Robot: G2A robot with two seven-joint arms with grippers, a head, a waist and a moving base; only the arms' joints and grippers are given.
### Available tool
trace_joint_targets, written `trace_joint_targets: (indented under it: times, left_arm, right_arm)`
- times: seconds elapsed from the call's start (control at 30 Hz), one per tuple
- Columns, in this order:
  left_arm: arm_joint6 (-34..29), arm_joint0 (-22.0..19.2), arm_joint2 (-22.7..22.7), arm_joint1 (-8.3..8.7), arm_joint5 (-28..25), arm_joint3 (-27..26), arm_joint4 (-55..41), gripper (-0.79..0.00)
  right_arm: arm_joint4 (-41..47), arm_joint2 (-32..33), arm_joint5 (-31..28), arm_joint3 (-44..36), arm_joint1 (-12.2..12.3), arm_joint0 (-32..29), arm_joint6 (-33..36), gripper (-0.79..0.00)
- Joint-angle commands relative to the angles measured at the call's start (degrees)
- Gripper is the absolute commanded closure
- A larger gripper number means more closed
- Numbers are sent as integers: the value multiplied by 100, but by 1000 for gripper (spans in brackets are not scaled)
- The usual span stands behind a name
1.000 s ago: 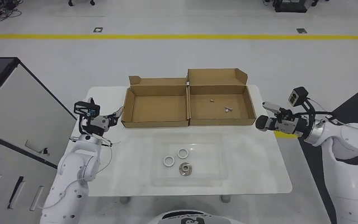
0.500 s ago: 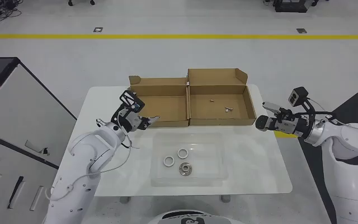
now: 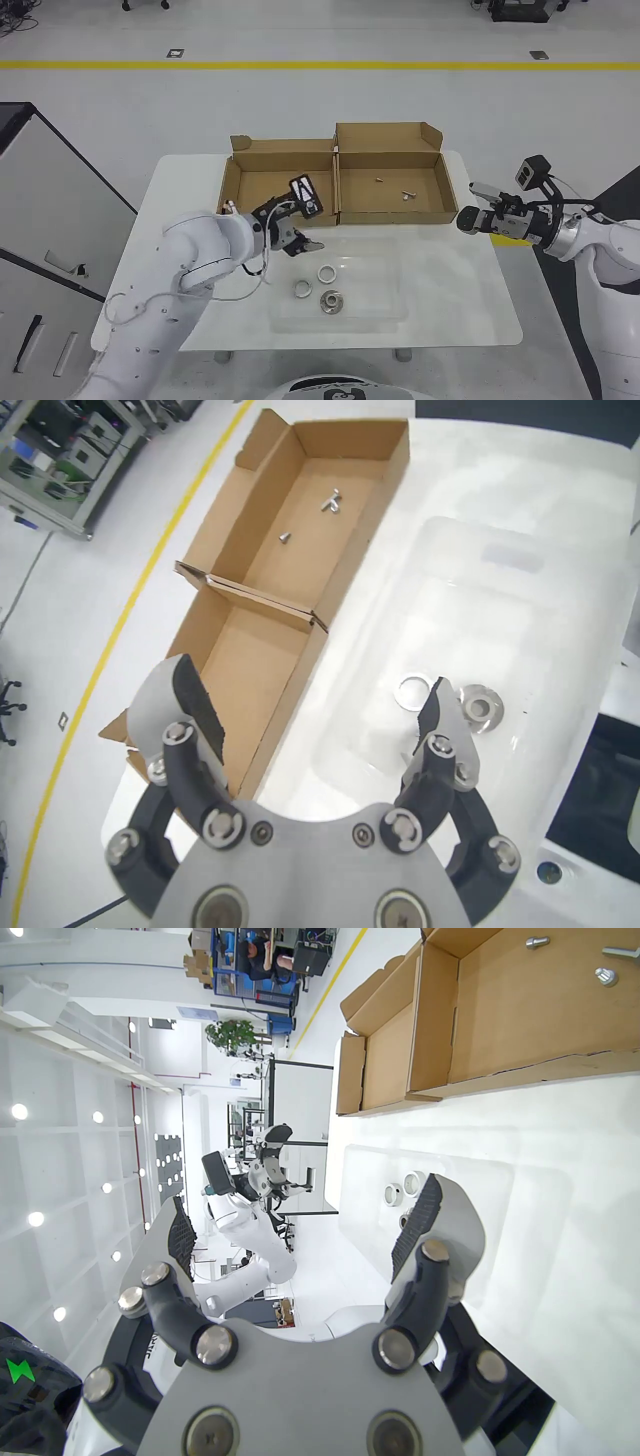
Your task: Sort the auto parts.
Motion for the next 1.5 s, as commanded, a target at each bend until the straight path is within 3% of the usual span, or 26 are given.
trace_joint_targets:
  times: [0.0,0.2,0.53,1.07,1.2,1.3,1.47]
  left_arm:
    - [-352,-251,305,-27,3,85,-115,-785]
    - [-981,-825,1097,-124,168,428,-270,-785]
    - [-1225,-1236,1977,-190,399,963,-646,-785]
    - [-1089,-1454,2422,-211,363,1547,-598,-785]
    - [-1077,-1490,2522,-221,320,1643,-630,-733]
    - [-1069,-1511,2587,-228,305,1709,-654,-754]
    - [-1019,-1542,2694,-241,290,1841,-678,-668]
  right_arm:
    - [0,0,0,0,0,0,0,-785]
    - [0,0,0,0,0,0,0,-785]
    - [0,0,0,0,0,0,0,-785]
    - [0,0,0,0,0,0,0,-785]
    - [0,0,0,0,0,0,0,-785]
    - [0,0,0,0,0,0,0,-785]
    - [0,0,0,0,0,0,0,-785]
